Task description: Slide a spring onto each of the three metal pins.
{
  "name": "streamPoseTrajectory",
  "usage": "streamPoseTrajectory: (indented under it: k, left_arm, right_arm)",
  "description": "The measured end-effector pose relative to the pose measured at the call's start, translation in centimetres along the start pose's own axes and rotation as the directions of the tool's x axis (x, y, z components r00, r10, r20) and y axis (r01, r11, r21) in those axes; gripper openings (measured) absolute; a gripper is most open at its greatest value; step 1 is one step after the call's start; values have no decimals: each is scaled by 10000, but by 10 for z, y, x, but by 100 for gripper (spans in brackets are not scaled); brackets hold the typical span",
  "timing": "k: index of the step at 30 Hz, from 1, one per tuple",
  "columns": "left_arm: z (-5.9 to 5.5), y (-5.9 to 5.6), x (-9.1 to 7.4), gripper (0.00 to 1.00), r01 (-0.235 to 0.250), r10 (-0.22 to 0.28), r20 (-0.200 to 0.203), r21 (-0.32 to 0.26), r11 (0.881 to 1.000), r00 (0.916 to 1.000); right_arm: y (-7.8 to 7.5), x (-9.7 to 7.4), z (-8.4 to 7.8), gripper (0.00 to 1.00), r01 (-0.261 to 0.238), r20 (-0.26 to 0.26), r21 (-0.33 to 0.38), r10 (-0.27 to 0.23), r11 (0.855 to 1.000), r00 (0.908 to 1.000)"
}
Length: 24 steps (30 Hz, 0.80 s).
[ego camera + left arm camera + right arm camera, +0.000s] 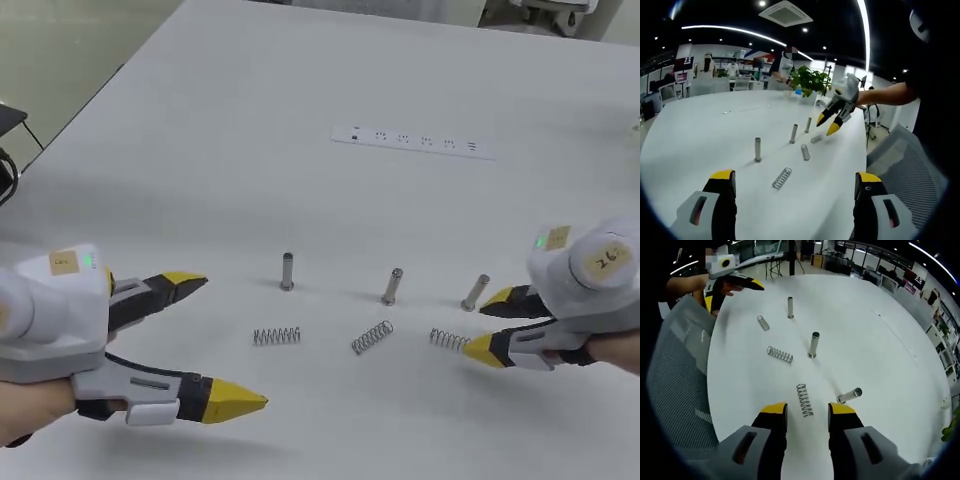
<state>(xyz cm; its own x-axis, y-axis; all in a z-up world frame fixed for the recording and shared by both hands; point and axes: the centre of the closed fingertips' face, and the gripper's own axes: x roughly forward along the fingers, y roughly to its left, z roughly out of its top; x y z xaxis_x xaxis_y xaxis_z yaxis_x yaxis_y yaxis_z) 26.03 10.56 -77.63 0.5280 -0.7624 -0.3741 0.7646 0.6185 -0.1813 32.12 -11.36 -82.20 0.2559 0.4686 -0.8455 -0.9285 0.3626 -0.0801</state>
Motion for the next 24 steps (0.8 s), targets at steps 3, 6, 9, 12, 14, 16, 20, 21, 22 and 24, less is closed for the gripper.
streamPoseTrajectory:
  k: [3,6,9,12,14,16,20,21,22,24]
  left_arm:
    - [0,0,0,96,4,-4,23,-9,10000,10000]
    - [-1,0,-1,96,-9,9,-11,13,10000,10000]
    - [-1,0,-1,96,4,-4,-15,2,10000,10000]
    - [-2,-1,-1,96,4,-4,-27,0,10000,10000]
    - [-2,-1,-1,96,5,-5,-21,0,10000,10000]
    - [-3,0,-1,96,-9,9,-37,4,10000,10000]
    - [-4,0,-2,96,-12,12,-47,-12,10000,10000]
    - [-4,0,-2,96,-16,16,-45,-16,10000,10000]
    - [-4,0,-2,96,-24,24,-41,-26,10000,10000]
    - [-6,0,-2,96,-40,39,-43,-45,10000,10000]
  right_arm:
    - [3,3,1,26,-238,-65,-190,237,9995,9997]
    - [5,9,-1,24,-458,-354,-616,437,9970,9984]
    - [7,13,-2,23,-582,-527,-821,540,9949,9971]
    - [8,18,-5,22,-802,-873,-1072,710,9910,9937]
    - [8,21,-7,21,-953,-1054,-1213,827,9880,9910]
    - [8,23,-7,20,-1060,-1158,-1251,916,9865,9890]
    - [7,26,-8,17,-1233,-1363,-1282,1056,9841,9850]
    - [7,27,-9,17,-1268,-1428,-1332,1076,9829,9839]
    - [8,28,-10,17,-1343,-1537,-1448,1118,9803,9818]
    - [9,29,-12,17,-1404,-1697,-1545,1137,9780,9789]
